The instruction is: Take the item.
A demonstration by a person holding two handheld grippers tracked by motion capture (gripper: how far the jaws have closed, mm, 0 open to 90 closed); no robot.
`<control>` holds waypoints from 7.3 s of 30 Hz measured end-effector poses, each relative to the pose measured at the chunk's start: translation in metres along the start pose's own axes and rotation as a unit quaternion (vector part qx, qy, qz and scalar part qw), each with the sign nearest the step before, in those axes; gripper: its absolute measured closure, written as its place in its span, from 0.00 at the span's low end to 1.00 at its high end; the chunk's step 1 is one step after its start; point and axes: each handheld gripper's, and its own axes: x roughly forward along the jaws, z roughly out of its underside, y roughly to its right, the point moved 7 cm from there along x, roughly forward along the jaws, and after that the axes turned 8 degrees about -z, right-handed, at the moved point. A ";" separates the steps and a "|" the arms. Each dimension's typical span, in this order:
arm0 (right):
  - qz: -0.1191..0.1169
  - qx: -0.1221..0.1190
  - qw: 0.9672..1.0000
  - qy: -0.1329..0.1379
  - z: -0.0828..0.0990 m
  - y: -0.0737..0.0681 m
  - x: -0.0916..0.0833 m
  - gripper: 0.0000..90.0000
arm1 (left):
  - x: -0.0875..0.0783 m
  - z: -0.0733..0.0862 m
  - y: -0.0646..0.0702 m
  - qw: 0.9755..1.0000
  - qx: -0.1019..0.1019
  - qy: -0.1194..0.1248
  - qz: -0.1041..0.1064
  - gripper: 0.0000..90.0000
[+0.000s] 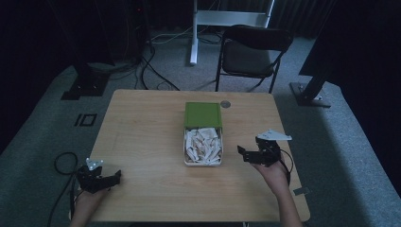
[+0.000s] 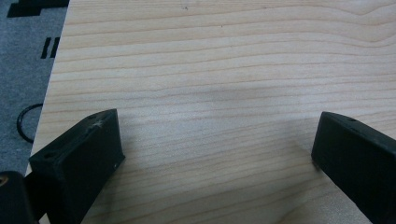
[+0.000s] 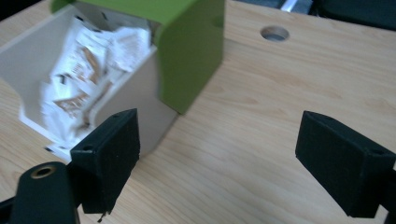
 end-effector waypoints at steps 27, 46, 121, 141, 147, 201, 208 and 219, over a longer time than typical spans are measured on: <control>-0.076 -0.055 0.996 -0.012 -0.044 -0.064 0.045 0.16 | 0.000 0.000 0.000 1.000 0.000 0.000 0.000 0.03; -0.105 -0.066 0.991 -0.047 -0.034 -0.103 0.083 0.22 | 0.000 0.000 0.000 1.000 0.002 -0.001 0.000 0.03; -0.059 -0.075 0.995 -0.016 -0.036 -0.102 0.056 0.98 | 0.000 0.000 0.000 1.000 0.001 0.000 0.000 0.03; -0.022 -0.048 0.998 0.042 -0.075 -0.056 0.017 0.98 | 0.000 0.000 0.000 1.000 0.000 -0.001 0.000 0.03; -0.006 -0.033 0.998 0.048 -0.070 -0.037 0.013 0.98 | 0.000 0.000 0.000 1.000 0.000 0.000 0.000 0.03; 0.076 0.130 0.988 -0.026 0.045 0.084 0.070 0.98 | 0.000 0.000 0.000 1.000 0.000 0.000 0.000 0.03; 0.083 0.147 0.985 -0.036 0.055 0.092 0.071 0.98 | 0.000 0.000 0.000 1.000 0.000 0.000 0.000 0.03; 0.090 0.169 0.981 -0.036 0.067 0.105 0.067 0.92 | 0.000 0.000 0.000 1.000 0.000 0.000 0.000 0.03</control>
